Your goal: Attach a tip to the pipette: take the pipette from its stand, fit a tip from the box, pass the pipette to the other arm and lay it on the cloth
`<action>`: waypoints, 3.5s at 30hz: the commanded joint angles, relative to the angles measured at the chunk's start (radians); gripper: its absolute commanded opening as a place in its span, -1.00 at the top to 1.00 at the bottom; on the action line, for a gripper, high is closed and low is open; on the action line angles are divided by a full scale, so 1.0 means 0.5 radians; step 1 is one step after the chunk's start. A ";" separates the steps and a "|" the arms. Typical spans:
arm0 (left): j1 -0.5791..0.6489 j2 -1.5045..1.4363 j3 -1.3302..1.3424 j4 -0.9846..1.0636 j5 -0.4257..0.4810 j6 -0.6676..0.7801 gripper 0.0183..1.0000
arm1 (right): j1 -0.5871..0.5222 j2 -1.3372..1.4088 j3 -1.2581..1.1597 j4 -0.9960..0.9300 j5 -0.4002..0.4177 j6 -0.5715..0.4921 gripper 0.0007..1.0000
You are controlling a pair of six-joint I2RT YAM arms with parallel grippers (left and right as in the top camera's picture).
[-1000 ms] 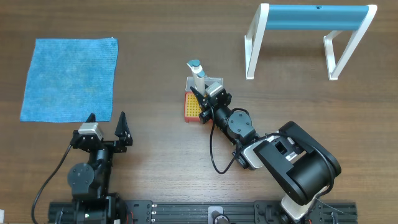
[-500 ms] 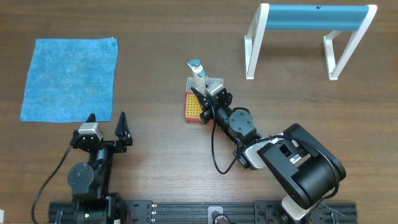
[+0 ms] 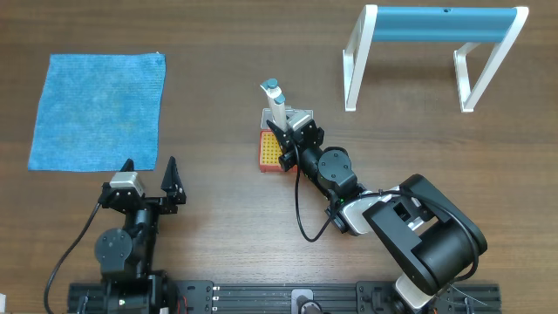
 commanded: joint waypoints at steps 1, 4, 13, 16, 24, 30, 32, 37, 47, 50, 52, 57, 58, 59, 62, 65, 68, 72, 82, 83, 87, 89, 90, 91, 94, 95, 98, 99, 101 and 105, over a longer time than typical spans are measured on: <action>-0.008 -0.009 -0.003 -0.013 0.043 0.034 -0.72 | -0.014 0.112 -0.101 -0.051 -0.018 0.015 0.85; -0.008 -0.009 -0.003 -0.013 0.043 0.034 -0.72 | -0.014 0.111 -0.098 0.127 -0.018 0.015 0.85; -0.008 -0.010 -0.003 -0.013 0.044 0.034 -0.72 | -0.014 -0.144 0.010 0.197 -0.019 0.015 0.85; -0.008 -0.010 -0.003 -0.013 0.043 0.034 -0.72 | -0.014 -0.326 0.027 0.101 -0.019 0.016 0.85; -0.008 -0.010 -0.003 -0.013 0.043 0.034 -0.72 | -0.014 -1.059 0.215 -1.008 -0.033 0.016 0.85; -0.008 -0.010 -0.003 -0.013 0.044 0.034 -0.72 | -0.008 -1.378 0.938 -2.804 -0.086 0.016 0.84; -0.008 -0.009 -0.003 -0.013 0.043 0.034 -0.72 | -0.008 -1.376 1.055 -3.105 -0.086 0.016 0.84; -0.008 -0.010 -0.003 -0.013 0.043 0.034 -0.72 | -0.005 -1.377 1.058 -3.219 -0.087 0.249 0.84; -0.008 -0.010 -0.003 -0.013 0.039 0.034 -0.72 | -0.005 -1.376 1.058 -3.138 -0.085 0.769 0.84; -0.008 -0.010 -0.003 -0.023 -0.108 0.034 -0.72 | -0.005 -1.376 1.058 -3.124 -0.085 0.964 0.84; -0.011 -0.010 -0.003 -0.002 -0.095 0.009 -0.73 | -0.005 -1.376 1.058 -3.124 -0.086 1.054 0.84; -0.012 -0.010 -0.003 0.035 0.519 -1.691 -0.72 | -0.005 -1.376 1.058 -3.124 -0.085 1.091 0.85; -0.012 -0.009 -0.003 0.027 0.617 -2.004 -0.73 | -0.005 -1.376 1.058 -3.124 -0.085 1.094 0.84; -0.011 -0.006 -0.003 0.031 0.672 -2.185 -0.72 | -0.005 -1.376 1.058 -3.124 -0.086 1.095 0.84; -0.011 -0.005 -0.003 0.041 0.566 -2.232 -0.73 | -0.005 -1.376 1.058 -3.124 -0.086 1.196 0.84; -0.010 -0.005 -0.003 0.102 0.475 -2.500 -0.72 | -0.005 -1.376 1.058 -3.125 -0.213 1.206 0.84; -0.010 0.029 -0.003 0.245 0.545 -2.510 -0.46 | -0.005 -1.376 1.057 -3.138 -0.430 1.205 0.84; -0.010 0.304 0.028 0.599 0.784 -2.625 -0.61 | -0.005 -1.376 1.057 -3.185 -0.626 1.203 0.85; -0.136 1.958 1.137 1.176 2.088 -2.200 -0.71 | -0.005 -1.376 1.057 -3.185 -0.716 1.204 0.84; -0.192 2.139 1.291 1.282 2.238 -2.196 -0.71 | -0.005 -1.376 1.057 -3.185 -0.716 1.203 0.84; -0.343 2.623 1.707 1.588 2.596 -2.197 -0.71 | -0.005 -1.376 1.057 -3.185 -0.716 1.202 0.84; -0.420 2.824 1.876 1.606 2.681 -2.197 -0.75 | -0.005 -1.376 1.057 -3.185 -0.716 1.196 0.84; -0.450 2.892 1.930 1.606 2.721 -2.197 -0.76 | -0.005 -1.376 1.057 -3.185 -0.716 1.196 0.85; -0.482 2.947 1.972 1.607 2.755 -2.197 -0.75 | -0.005 -1.376 1.057 -3.185 -0.716 1.196 0.84; -0.574 3.074 2.026 1.630 2.773 -2.197 -0.76 | -0.005 -1.376 1.057 -3.184 -0.716 1.196 0.84; -0.597 3.101 2.026 1.646 2.774 -2.197 -0.76 | -0.005 -1.376 1.057 -3.184 -0.716 1.196 0.84; -0.616 3.108 2.026 1.668 2.732 -2.196 -0.77 | -0.005 -1.376 1.057 -3.162 -0.728 1.197 0.85; -0.621 3.108 2.026 1.703 2.713 -2.197 -0.77 | -0.005 -1.376 1.057 -3.142 -0.768 1.196 0.84; -0.633 3.108 2.026 1.747 2.692 -2.197 -0.76 | -0.005 -1.376 1.057 -3.117 -0.821 1.196 0.84; -0.640 3.108 2.026 1.747 2.683 -2.196 0.00 | -0.005 -1.376 1.057 -3.117 -0.820 1.196 0.84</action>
